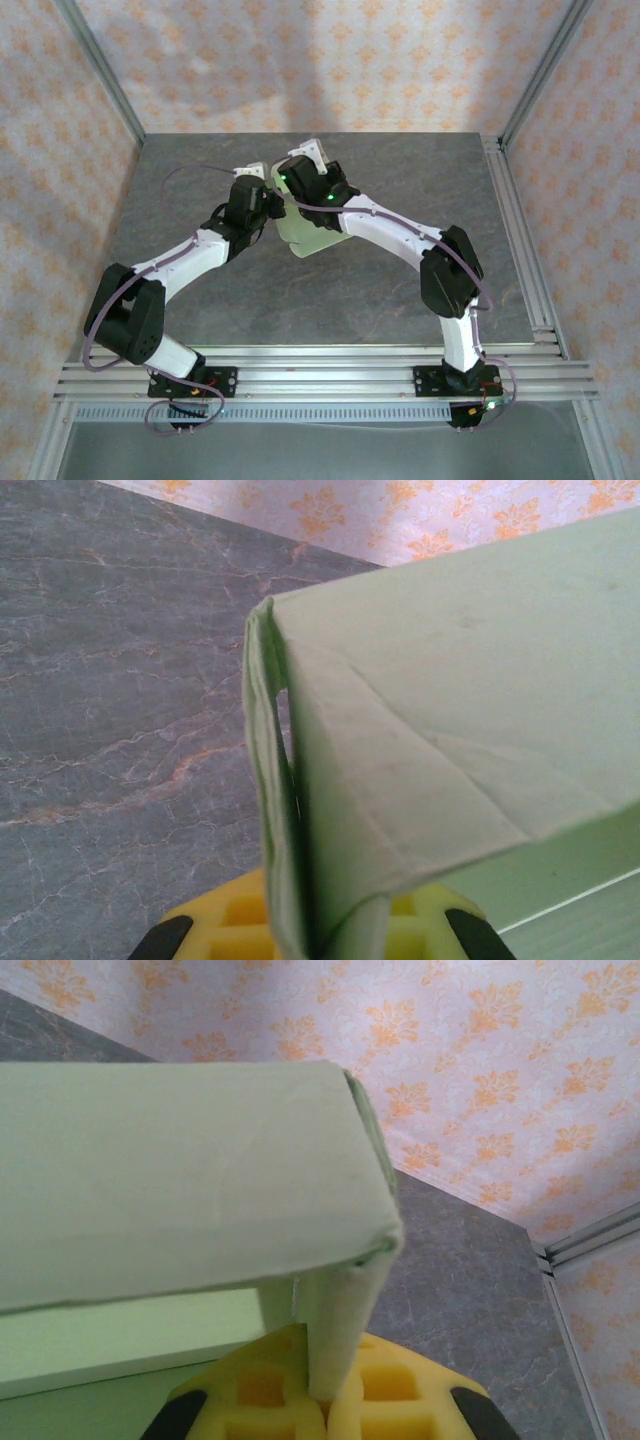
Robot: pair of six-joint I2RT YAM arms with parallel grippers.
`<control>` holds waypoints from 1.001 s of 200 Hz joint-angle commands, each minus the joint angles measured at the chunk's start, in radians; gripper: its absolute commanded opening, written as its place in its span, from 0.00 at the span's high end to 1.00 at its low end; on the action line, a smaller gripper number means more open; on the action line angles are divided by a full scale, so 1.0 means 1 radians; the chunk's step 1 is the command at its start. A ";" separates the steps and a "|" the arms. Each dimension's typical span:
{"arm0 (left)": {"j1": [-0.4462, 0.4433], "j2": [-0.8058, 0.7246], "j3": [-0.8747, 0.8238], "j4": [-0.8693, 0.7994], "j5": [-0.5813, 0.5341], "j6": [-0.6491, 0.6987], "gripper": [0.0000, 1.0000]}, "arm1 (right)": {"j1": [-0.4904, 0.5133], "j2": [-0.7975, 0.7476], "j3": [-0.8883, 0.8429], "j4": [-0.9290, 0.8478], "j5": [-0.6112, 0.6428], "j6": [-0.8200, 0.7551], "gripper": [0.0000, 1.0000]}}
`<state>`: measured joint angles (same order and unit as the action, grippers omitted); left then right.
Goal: Fold the paper box
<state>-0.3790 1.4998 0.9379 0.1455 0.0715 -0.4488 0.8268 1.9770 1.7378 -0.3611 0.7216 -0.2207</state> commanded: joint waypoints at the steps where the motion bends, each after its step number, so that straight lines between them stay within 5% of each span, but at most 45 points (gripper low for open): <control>1: -0.011 0.008 0.030 -0.002 0.028 0.001 1.00 | -0.017 0.008 0.032 -0.041 0.057 0.029 1.00; 96: -0.009 0.031 0.047 -0.042 0.006 0.002 1.00 | -0.089 -0.199 -0.145 0.054 -0.472 0.048 0.58; 129: -0.009 0.039 0.060 -0.062 0.002 0.001 1.00 | -0.145 -0.309 -0.257 0.062 -0.769 -0.030 0.40; 200: -0.009 0.043 0.071 -0.072 0.033 0.022 1.00 | -0.310 -0.502 -0.450 0.134 -1.285 -0.060 0.24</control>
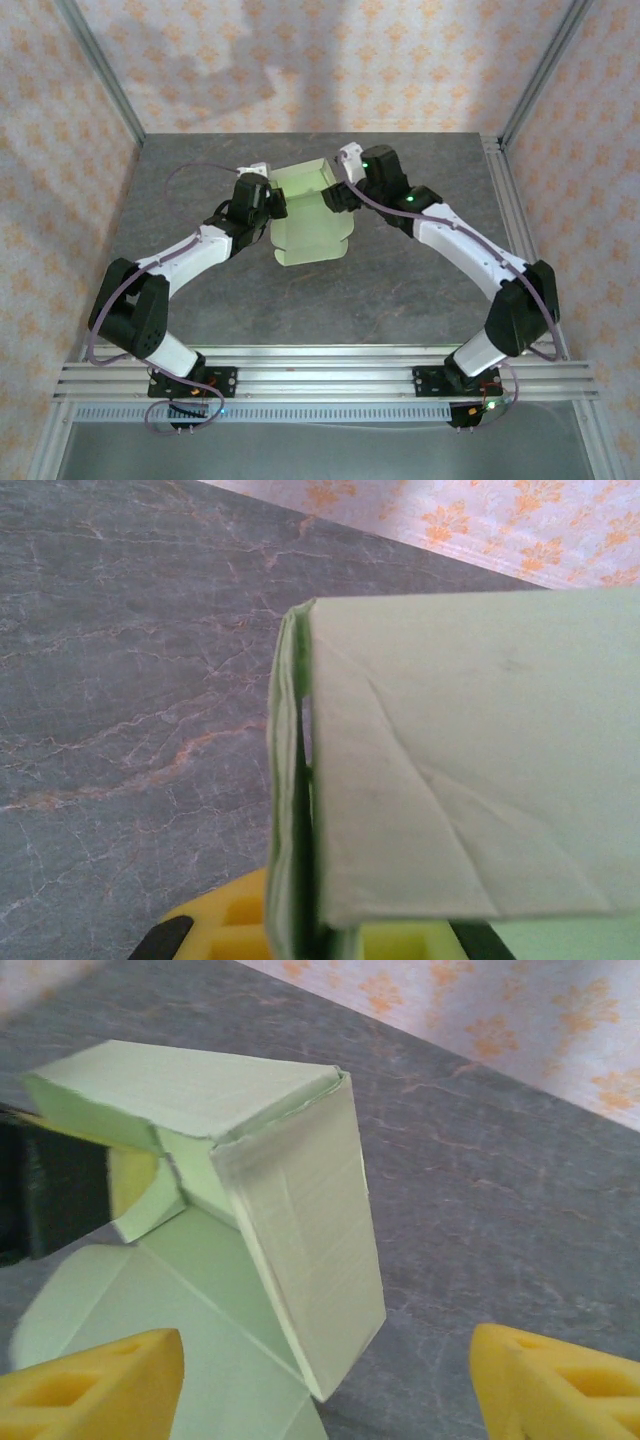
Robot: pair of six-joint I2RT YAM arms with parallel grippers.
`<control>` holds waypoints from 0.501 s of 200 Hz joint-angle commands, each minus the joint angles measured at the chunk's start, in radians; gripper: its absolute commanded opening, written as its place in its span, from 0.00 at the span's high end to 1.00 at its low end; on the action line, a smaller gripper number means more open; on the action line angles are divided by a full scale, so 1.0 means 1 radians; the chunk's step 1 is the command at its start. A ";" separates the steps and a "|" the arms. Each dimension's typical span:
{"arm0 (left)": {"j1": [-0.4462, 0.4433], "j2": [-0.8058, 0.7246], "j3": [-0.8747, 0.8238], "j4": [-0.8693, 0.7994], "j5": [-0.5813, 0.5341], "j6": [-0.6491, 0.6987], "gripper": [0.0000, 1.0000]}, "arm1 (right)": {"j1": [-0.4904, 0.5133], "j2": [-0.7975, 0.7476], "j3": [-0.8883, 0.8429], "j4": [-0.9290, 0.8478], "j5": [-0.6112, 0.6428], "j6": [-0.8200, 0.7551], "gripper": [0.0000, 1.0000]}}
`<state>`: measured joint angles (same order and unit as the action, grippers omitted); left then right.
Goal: Fold the paper box
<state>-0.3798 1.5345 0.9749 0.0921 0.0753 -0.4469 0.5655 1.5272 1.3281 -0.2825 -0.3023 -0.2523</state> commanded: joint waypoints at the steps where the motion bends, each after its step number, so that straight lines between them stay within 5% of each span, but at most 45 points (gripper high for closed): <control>1: -0.008 0.008 0.034 -0.019 0.031 0.019 1.00 | -0.051 -0.052 -0.043 0.056 -0.270 -0.031 0.24; 35: -0.008 0.016 0.048 -0.017 0.095 0.036 1.00 | -0.138 -0.046 -0.062 0.063 -0.455 -0.121 0.25; 100: -0.008 0.033 0.067 -0.018 0.156 0.038 1.00 | -0.168 0.098 0.110 -0.098 -0.597 -0.249 0.28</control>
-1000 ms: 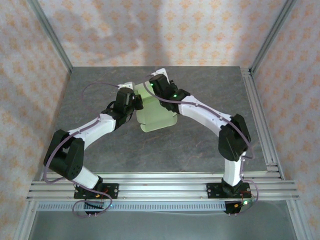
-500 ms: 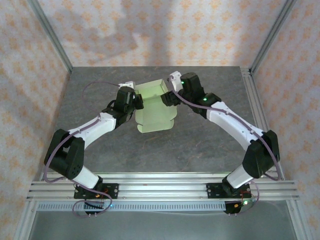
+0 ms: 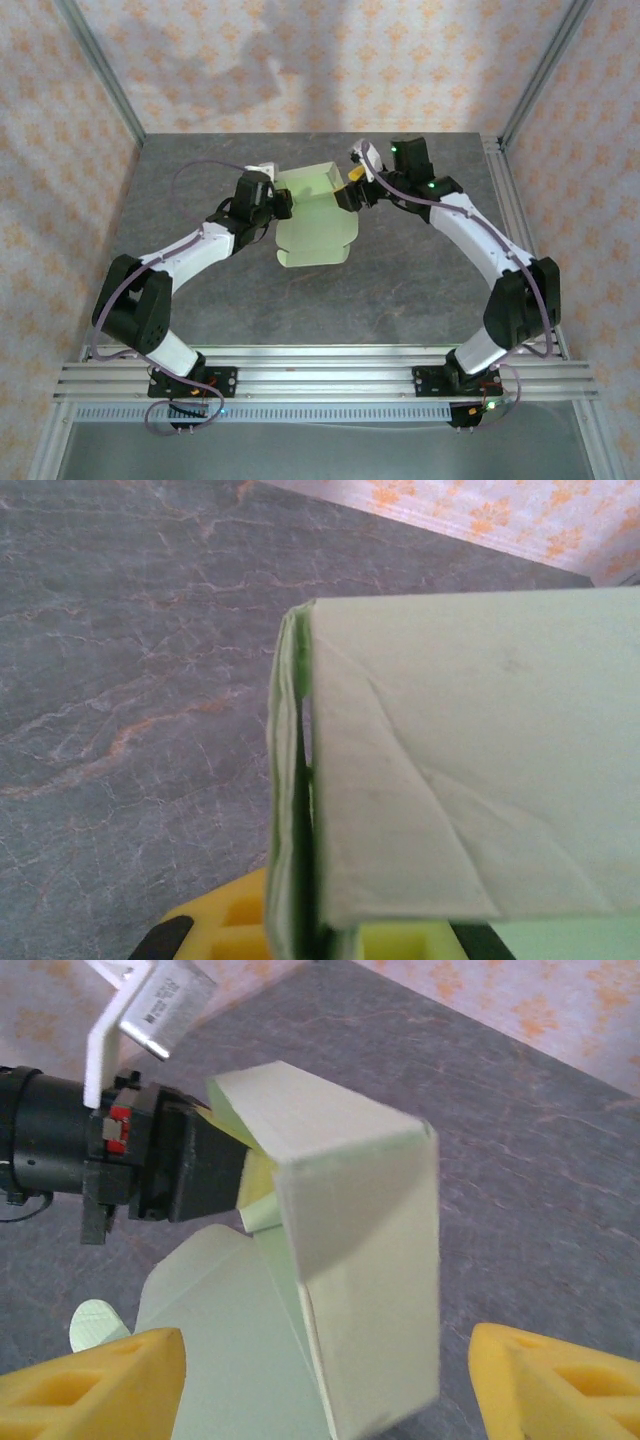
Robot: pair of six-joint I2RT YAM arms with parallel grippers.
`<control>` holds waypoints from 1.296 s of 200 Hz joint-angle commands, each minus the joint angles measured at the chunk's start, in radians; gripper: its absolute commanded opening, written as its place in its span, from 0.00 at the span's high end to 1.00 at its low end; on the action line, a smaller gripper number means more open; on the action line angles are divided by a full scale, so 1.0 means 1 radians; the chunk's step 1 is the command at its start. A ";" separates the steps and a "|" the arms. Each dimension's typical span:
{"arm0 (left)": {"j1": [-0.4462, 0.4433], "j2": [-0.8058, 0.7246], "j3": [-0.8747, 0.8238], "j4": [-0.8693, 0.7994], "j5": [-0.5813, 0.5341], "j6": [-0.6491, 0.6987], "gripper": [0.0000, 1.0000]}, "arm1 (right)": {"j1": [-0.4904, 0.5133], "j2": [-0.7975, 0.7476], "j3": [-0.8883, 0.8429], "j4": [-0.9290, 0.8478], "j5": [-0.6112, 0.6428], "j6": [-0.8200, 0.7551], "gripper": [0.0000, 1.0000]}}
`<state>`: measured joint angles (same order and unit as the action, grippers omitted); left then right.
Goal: Fold the paper box
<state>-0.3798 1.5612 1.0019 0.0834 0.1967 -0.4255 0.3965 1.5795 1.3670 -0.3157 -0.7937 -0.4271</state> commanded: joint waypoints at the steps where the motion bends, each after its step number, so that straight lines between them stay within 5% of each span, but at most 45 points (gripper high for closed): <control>1: -0.008 0.007 0.040 -0.009 0.034 0.016 1.00 | 0.001 0.048 0.072 -0.065 -0.107 -0.075 0.28; 69: -0.008 -0.003 0.051 -0.026 0.047 0.032 1.00 | 0.001 0.132 0.162 -0.145 -0.080 -0.130 0.35; 124: -0.008 -0.006 0.052 -0.040 0.040 0.043 1.00 | -0.037 0.065 0.076 -0.012 -0.026 -0.068 0.28; 161: -0.008 -0.003 0.055 -0.039 0.052 0.043 1.00 | -0.043 0.083 0.115 -0.109 -0.055 -0.112 0.23; 259: -0.008 -0.010 0.061 -0.066 0.056 0.053 1.00 | -0.043 0.168 0.213 -0.212 -0.160 -0.148 0.46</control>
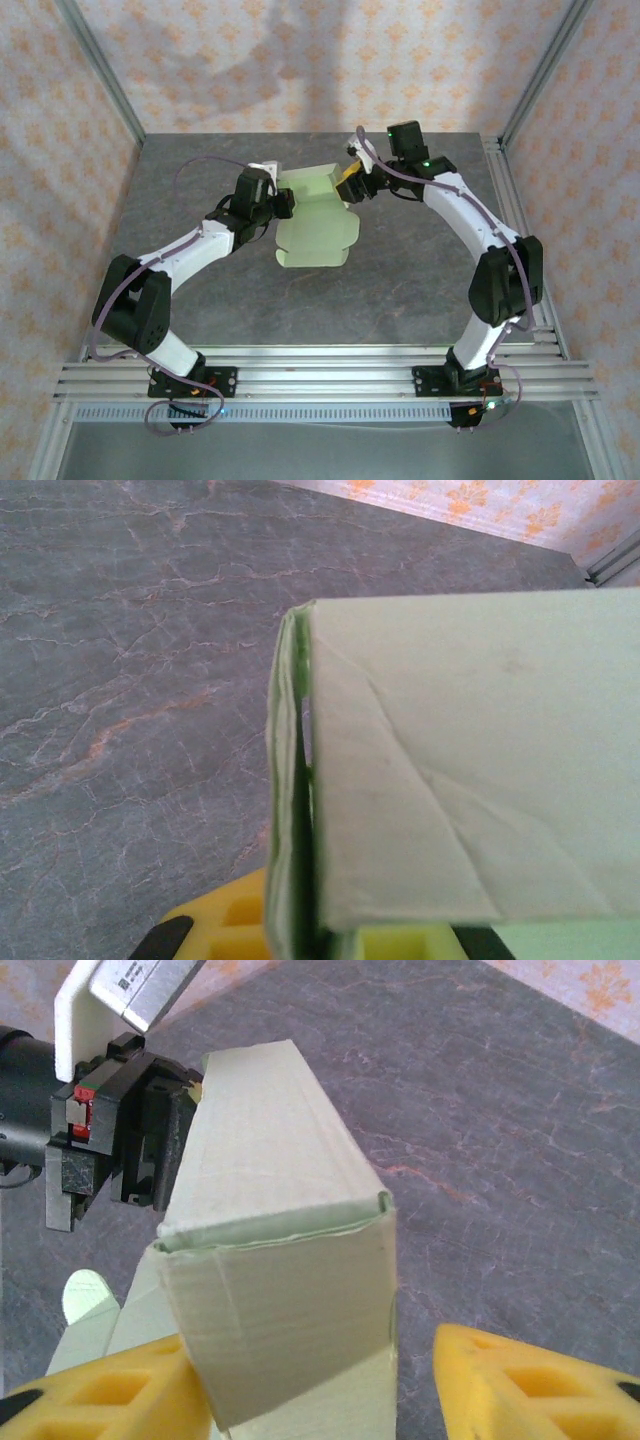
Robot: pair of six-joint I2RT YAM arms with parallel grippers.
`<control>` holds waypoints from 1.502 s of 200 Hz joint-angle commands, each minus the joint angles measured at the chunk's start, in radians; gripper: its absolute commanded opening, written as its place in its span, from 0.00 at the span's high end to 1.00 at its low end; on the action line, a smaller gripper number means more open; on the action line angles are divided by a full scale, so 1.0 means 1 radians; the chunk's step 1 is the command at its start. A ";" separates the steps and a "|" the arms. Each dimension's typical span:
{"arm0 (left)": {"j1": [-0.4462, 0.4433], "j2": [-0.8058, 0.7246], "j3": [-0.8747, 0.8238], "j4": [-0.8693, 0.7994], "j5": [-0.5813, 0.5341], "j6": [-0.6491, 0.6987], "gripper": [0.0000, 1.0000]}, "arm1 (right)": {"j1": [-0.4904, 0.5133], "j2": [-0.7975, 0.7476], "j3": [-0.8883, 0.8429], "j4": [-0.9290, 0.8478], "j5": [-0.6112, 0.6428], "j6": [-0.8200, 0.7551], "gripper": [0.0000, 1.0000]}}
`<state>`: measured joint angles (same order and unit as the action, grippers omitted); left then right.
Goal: Fold the paper box
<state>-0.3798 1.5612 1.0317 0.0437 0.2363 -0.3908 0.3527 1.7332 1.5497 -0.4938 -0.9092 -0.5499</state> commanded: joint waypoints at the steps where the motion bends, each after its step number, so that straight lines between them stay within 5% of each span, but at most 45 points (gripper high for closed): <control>1: -0.008 -0.010 0.031 -0.027 0.017 0.019 1.00 | 0.000 0.014 0.031 -0.034 -0.044 -0.025 0.46; 81: -0.008 0.014 0.051 -0.042 0.021 0.012 1.00 | 0.006 0.006 0.014 -0.026 -0.011 -0.024 0.64; 128: -0.008 0.020 0.055 -0.042 0.022 0.012 1.00 | 0.007 -0.030 -0.034 0.037 0.019 0.005 0.20; 160: -0.008 0.023 0.065 -0.067 0.005 0.034 1.00 | -0.003 -0.092 -0.116 0.131 0.046 0.053 0.12; 254: -0.001 0.159 0.352 -0.737 -0.087 0.215 1.00 | -0.013 -0.347 -0.377 0.277 0.277 0.309 0.08; 300: 0.006 0.279 0.487 -1.026 -0.077 0.292 1.00 | -0.004 -0.408 -0.481 0.347 0.275 0.379 0.08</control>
<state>-0.3794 1.7889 1.4544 -0.7471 0.1493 -0.1719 0.3405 1.3399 1.1084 -0.2253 -0.6506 -0.2459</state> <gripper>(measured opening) 0.065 0.916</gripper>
